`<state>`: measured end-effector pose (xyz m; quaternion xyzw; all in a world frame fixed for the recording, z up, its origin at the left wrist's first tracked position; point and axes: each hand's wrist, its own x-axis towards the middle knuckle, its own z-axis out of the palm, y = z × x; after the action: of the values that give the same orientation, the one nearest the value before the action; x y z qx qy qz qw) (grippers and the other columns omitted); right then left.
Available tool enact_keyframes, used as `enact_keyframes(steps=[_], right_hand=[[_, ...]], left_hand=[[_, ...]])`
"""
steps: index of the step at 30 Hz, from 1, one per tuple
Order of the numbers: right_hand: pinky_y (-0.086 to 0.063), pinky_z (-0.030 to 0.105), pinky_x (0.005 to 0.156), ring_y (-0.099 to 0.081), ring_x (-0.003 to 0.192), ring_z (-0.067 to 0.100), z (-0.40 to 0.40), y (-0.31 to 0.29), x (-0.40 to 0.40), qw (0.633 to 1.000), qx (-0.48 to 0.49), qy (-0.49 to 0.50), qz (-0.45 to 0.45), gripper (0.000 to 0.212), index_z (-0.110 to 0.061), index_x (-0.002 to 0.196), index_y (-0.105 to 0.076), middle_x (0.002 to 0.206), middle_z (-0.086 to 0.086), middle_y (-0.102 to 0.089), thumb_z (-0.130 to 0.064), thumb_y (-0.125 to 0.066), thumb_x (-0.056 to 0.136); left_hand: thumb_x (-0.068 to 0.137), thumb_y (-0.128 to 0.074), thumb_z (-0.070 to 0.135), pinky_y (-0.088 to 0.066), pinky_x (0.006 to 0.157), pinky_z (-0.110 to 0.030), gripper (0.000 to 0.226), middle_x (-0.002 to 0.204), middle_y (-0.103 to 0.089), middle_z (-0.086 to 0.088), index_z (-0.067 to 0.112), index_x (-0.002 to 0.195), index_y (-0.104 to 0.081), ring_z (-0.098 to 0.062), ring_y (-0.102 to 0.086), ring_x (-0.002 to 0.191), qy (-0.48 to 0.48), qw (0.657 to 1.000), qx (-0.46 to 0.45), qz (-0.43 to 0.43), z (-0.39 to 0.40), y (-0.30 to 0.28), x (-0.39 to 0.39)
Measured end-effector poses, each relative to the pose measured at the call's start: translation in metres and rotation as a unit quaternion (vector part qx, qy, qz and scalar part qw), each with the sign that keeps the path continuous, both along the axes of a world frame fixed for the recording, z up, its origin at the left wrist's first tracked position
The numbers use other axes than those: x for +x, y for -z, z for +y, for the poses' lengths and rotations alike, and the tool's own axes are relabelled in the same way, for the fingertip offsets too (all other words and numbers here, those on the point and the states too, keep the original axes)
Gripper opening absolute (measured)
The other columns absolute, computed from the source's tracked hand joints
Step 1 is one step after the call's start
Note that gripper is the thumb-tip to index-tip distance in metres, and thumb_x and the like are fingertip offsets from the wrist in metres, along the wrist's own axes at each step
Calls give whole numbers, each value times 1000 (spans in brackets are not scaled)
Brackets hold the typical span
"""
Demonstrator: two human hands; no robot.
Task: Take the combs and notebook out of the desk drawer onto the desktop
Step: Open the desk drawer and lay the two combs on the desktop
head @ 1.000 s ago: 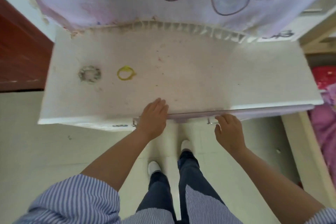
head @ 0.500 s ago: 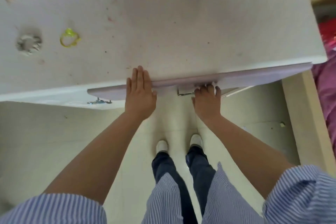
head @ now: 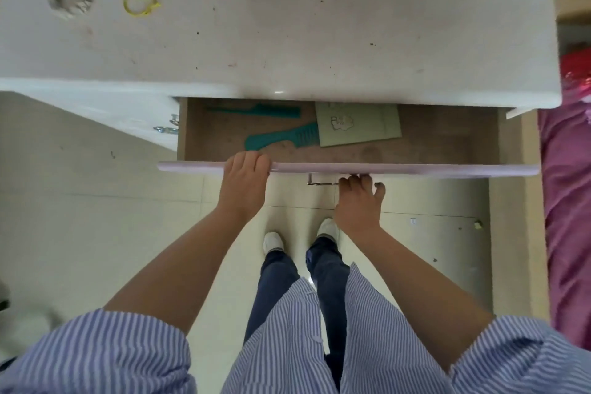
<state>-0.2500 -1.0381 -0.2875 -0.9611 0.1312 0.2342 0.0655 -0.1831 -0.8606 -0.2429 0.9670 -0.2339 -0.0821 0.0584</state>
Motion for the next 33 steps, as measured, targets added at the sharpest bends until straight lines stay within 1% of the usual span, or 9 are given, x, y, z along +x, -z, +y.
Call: enact_keyframes(steps=[2,7,12,15,18,21,25,29,33], right_hand=[[-40,38,100,-53,114,25,-3,-1,2,999,-29,-17,-21,40,-6,106,-62,108,10,-66,-12,-66,67],[-34,44,108,-31,135,29,-14,-13,1,986,55,-95,123,53,-9,140,-31,148,11,-34,-15,-47,89],[-47,31,77,-61,91,27,-26,-48,22,951,231,-186,84,22,-4,102,-64,101,10,-70,-10,-45,93],[-46,35,70,-59,83,28,-13,-45,76,952,193,-239,6,18,-1,94,-64,89,13,-66,-6,-47,90],[-46,35,84,-54,105,28,13,-15,124,952,106,-289,-11,25,-3,112,-57,115,18,-60,-3,-46,89],[-37,41,102,-41,124,31,32,20,144,946,39,-321,14,38,-3,129,-43,133,18,-46,-2,-41,91],[-46,38,90,-56,104,31,41,45,149,944,5,-315,-95,33,-3,110,-58,113,18,-60,-4,-62,78],[-35,40,101,-45,118,31,39,60,146,962,8,-274,-1,37,-2,122,-48,126,19,-51,-2,-47,85],[-35,40,101,-45,117,32,32,56,146,956,-8,-293,7,35,-3,119,-50,124,18,-51,-2,-48,84]], left_hand=[[51,-76,-16,-53,59,-36,30,68,-65,-19,0,71,-61,-34,-60,59,-17,1000,0,7,-1,6,-2],[35,-77,-15,-50,56,-29,36,57,-61,-14,3,60,-59,-28,-59,51,-17,1000,13,14,-2,17,-10],[80,-55,10,-42,79,-35,17,95,-66,-16,1,92,-62,-30,-58,90,-34,988,-50,144,9,18,10],[86,-44,3,-35,72,-27,21,99,-65,-19,-2,97,-62,-30,-56,92,-128,959,-131,218,15,21,40],[85,-49,4,-41,70,-33,19,103,-62,-22,-3,101,-59,-33,-55,93,-170,967,-53,181,23,38,73],[87,-55,14,-45,92,-43,35,126,-51,-21,0,119,-49,-37,-48,114,-162,964,67,199,29,61,97],[79,-70,21,-35,106,-45,84,150,-23,-16,7,143,-17,-34,-26,136,-111,969,135,177,26,90,121],[92,-49,14,-35,103,-46,51,141,-39,-17,10,139,-30,-37,-37,127,-65,982,163,72,26,101,129],[90,-55,18,-39,100,-45,50,137,-43,-18,5,134,-35,-37,-41,123,-11,970,220,98,29,102,127]])
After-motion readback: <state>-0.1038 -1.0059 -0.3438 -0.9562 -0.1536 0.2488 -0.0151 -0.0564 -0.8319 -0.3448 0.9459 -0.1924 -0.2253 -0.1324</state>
